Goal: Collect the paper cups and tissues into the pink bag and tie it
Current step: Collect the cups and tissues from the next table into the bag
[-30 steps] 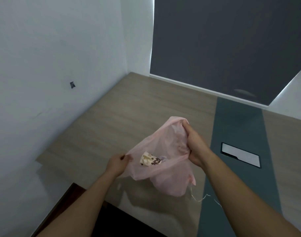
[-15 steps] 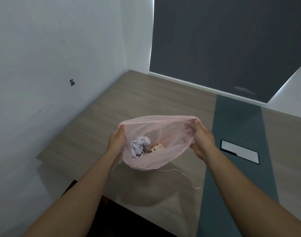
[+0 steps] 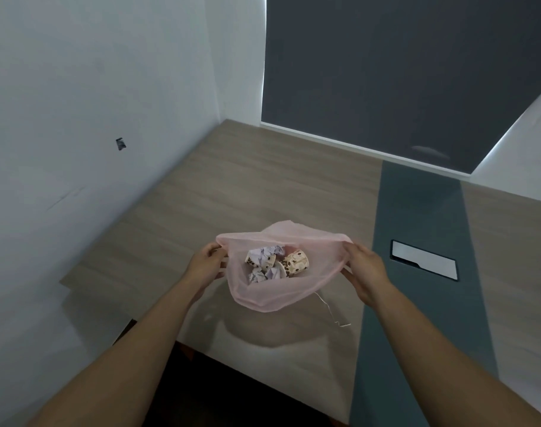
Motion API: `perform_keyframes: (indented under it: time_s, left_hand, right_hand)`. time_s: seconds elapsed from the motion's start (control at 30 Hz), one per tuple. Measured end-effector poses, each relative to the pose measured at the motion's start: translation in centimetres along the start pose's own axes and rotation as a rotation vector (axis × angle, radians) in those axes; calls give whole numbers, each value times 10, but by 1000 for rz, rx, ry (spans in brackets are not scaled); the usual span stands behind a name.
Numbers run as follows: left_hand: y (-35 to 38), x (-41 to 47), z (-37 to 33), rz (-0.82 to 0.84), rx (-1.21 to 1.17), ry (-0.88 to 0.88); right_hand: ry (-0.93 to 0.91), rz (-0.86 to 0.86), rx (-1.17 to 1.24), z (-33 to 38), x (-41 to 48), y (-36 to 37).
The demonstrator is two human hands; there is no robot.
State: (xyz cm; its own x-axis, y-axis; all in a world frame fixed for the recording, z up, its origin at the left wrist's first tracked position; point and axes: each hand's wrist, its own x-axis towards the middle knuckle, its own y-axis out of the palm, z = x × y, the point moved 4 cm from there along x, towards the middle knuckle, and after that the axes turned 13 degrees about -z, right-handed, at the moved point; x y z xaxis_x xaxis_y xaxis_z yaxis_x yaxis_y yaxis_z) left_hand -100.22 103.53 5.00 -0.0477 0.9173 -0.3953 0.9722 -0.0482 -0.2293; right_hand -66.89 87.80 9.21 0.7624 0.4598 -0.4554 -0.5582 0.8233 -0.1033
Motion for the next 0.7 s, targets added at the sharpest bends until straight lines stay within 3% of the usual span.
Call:
perform_keyframes:
  time_s: [0.5,0.7]
  left_hand:
    - [-51,-65,64,25,222,18]
    - [-80,-129,99,185,566,183]
  right_hand:
    - [107,230,-215,-73,-35,-30]
    - [119,366,-333,-102,-76,-45]
